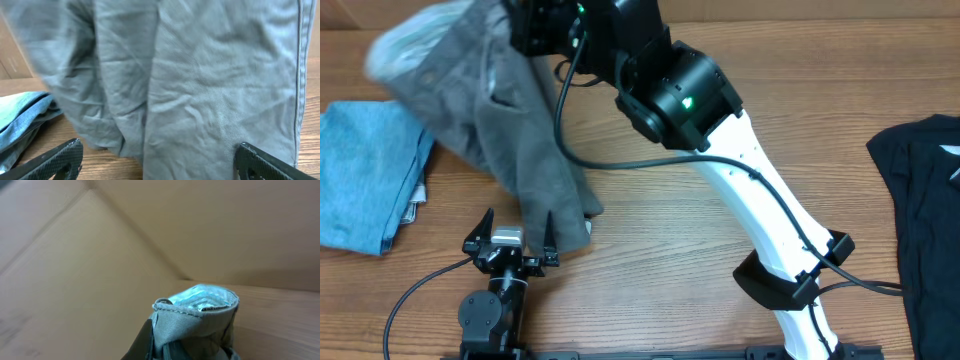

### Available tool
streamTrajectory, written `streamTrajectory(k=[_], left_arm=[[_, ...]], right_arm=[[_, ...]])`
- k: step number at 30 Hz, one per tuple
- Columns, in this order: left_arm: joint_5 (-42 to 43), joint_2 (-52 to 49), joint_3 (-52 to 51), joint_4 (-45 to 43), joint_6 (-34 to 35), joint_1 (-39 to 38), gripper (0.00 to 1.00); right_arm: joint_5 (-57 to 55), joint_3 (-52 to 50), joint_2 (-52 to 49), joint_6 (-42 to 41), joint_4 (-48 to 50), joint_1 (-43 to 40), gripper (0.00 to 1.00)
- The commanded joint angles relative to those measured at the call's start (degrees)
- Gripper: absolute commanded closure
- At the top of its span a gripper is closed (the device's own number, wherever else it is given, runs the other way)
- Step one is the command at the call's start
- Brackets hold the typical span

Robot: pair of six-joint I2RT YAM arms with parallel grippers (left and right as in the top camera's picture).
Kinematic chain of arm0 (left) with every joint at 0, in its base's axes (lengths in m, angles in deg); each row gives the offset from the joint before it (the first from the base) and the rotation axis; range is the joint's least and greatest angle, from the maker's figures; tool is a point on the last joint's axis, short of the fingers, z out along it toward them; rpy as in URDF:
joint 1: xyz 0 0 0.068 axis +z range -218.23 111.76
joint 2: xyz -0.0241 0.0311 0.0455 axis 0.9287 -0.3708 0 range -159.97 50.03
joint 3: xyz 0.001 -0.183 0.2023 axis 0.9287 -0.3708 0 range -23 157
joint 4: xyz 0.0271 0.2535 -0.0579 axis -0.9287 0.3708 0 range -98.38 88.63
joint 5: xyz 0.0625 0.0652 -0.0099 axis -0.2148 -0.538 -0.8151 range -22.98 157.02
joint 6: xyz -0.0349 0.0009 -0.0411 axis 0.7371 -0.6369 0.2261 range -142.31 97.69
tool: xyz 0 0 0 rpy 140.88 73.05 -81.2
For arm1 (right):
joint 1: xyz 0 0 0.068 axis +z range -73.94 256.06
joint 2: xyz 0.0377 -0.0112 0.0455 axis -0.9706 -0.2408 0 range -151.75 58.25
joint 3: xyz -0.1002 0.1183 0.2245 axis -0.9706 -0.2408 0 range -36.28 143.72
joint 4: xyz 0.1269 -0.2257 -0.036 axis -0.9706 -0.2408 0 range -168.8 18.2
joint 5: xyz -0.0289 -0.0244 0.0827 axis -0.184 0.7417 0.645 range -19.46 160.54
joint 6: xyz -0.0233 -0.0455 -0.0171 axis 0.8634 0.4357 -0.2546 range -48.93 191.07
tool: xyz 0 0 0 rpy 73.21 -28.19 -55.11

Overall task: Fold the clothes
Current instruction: 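Grasp the grey shorts waistband with the right gripper and drag leftward, then reach the left gripper to the shorts' near edge and grasp it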

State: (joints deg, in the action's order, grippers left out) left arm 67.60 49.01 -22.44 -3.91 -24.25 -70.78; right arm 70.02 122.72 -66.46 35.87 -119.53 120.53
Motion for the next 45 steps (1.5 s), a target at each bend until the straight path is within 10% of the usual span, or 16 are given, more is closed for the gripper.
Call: streamTrajectory(k=[1,19,33,35,39,45], left_arm=[[-0.6,0.4,-0.3,0.0,-1.1,-0.2,0.00],[-0.6,0.4,-0.3,-0.1,-1.1,-0.2,0.00],[0.1,0.4,-0.3,-2.1,-1.2,-0.2,0.00],[13.6,0.3,1.4,-5.3,0.0,-0.2,0.00],[13.3,-3.5,16.4,11.4,4.8,-0.2,0.00],[10.7,-36.6,49.9,42.2,3.7,-0.2,0.00]], right_arm=[[-7.2,-0.1,1.2,-1.1,-3.2,-3.8,0.96],[-17.9,-0.4,-3.7,-1.0,-49.3,-16.7,0.96],[-13.3,-2.7,-3.7,2.3,-49.3,-17.9,0.96],[-13.4,-2.7,-3.7,2.2,-49.3,-18.0,0.96],[-13.4,-2.7,-3.7,2.3,-48.9,-18.3,0.96],[-13.3,-2.7,-3.7,2.2,-48.6,-19.5,0.96]])
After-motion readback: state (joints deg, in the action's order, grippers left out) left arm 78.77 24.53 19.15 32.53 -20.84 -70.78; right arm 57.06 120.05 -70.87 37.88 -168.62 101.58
